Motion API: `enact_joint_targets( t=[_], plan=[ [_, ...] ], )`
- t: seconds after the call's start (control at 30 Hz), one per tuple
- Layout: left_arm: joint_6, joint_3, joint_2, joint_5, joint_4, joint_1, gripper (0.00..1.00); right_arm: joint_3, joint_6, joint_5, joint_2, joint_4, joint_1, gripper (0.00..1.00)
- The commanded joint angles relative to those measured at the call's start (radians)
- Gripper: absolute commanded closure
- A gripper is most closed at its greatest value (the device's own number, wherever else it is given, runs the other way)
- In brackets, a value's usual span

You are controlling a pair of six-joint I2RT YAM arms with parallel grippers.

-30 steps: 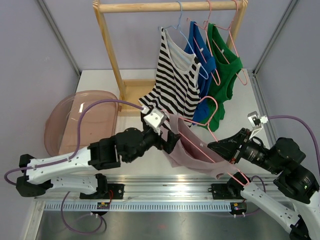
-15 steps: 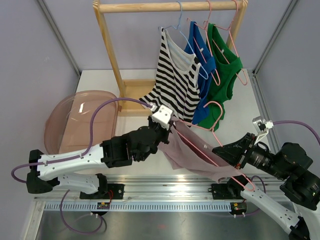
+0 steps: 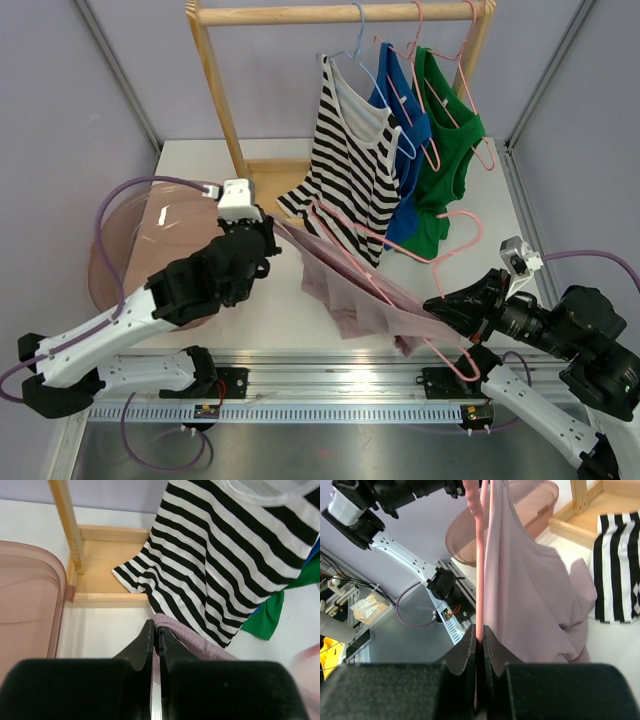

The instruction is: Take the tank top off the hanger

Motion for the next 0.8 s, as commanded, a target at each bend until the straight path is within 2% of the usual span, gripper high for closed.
enact_joint_targets(
  t=[0.0, 0.13, 0.2, 0.23, 0.27, 0.3, 0.33, 0.4, 0.43, 0.53, 0.6, 0.63, 0.7, 0.73, 0.77],
  plan=[
    [-0.098, 0.033, -0.074, -0.032, -0.099, 0.065, 1.0, -0.004, -0.071, -0.073, -0.038, 0.109, 0.005, 1.0],
    [-0.128, 0.026, -0.094, 0.063, -0.164, 0.079, 1.0, -0.081, -0.074, -0.058, -0.053, 0.258, 0.005, 1.0],
    [-0.076, -0.052, -0.149, 0.155, -0.101, 0.079, 1.0, -0.157, -0.031, -0.022, -0.056, 0.424, 0.005, 1.0],
    [-0.043, -0.089, -0.181, 0.286, -0.058, 0.079, 1.0, -0.185, -0.02, -0.017, -0.052, 0.495, 0.005, 1.0],
    [-0.004, -0.129, -0.21, 0.348, 0.018, 0.079, 1.0, -0.211, -0.008, -0.02, -0.027, 0.635, 0.005, 1.0],
    [0.009, -0.207, -0.267, 0.409, 0.049, 0.079, 1.0, -0.246, 0.009, -0.025, -0.006, 0.702, 0.005, 1.0],
    [0.023, -0.235, -0.287, 0.527, 0.072, 0.077, 1.0, -0.254, 0.021, -0.034, 0.02, 0.827, 0.006, 1.0],
    [0.018, -0.286, -0.318, 0.626, 0.095, 0.077, 1.0, -0.247, 0.058, -0.051, 0.131, 0.914, 0.005, 1.0],
    [0.018, -0.324, -0.331, 0.725, 0.097, 0.077, 1.0, -0.238, 0.07, -0.072, 0.174, 0.952, 0.005, 1.0],
    [0.004, -0.372, -0.338, 0.853, 0.103, 0.065, 1.0, -0.192, 0.129, -0.105, 0.342, 1.075, 0.003, 1.0],
    [-0.011, -0.401, -0.329, 0.874, 0.085, 0.046, 1.0, -0.146, 0.155, -0.108, 0.454, 1.125, 0.005, 1.0],
    [-0.018, -0.401, -0.321, 0.843, 0.065, 0.037, 1.0, -0.126, 0.161, -0.099, 0.485, 1.122, 0.006, 1.0],
    [-0.064, -0.386, -0.301, 0.758, -0.034, 0.013, 1.0, -0.034, 0.149, -0.024, 0.562, 0.987, 0.008, 1.0],
    [-0.084, -0.375, -0.295, 0.668, -0.079, 0.01, 0.99, -0.002, 0.137, 0.011, 0.583, 0.924, 0.008, 1.0],
    [-0.133, -0.34, -0.278, 0.622, -0.177, 0.008, 0.94, 0.028, 0.111, 0.044, 0.618, 0.811, 0.008, 1.0]
  ],
)
